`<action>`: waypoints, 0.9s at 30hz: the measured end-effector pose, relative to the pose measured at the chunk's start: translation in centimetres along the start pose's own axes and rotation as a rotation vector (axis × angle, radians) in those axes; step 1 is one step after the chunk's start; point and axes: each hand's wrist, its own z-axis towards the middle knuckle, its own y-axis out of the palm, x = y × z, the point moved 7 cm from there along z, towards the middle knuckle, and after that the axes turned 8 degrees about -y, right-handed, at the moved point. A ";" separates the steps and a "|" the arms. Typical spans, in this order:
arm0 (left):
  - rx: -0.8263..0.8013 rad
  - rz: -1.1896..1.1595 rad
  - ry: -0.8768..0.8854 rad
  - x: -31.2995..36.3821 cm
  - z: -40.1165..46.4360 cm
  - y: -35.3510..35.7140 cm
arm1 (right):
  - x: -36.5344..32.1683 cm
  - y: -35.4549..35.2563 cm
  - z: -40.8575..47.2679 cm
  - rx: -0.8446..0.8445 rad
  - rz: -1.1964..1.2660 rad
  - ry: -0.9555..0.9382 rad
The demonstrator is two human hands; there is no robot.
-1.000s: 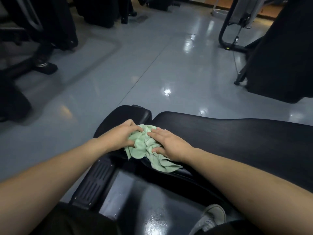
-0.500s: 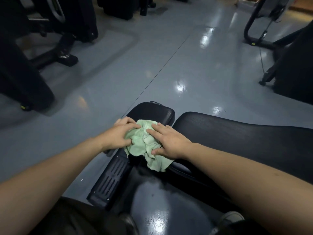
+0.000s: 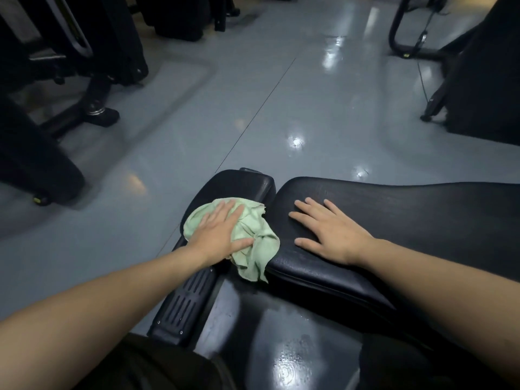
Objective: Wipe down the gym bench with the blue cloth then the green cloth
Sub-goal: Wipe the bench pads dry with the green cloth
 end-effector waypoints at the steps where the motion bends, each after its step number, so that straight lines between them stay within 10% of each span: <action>1: 0.009 0.009 0.005 0.0 -0.1 0.0 | -0.1 0.1 -0.1 0.001 -0.008 -0.004; 27: -0.010 -0.078 -0.109 3.4 12.5 -2.5 | 0.3 0.8 0.4 0.057 -0.037 -0.045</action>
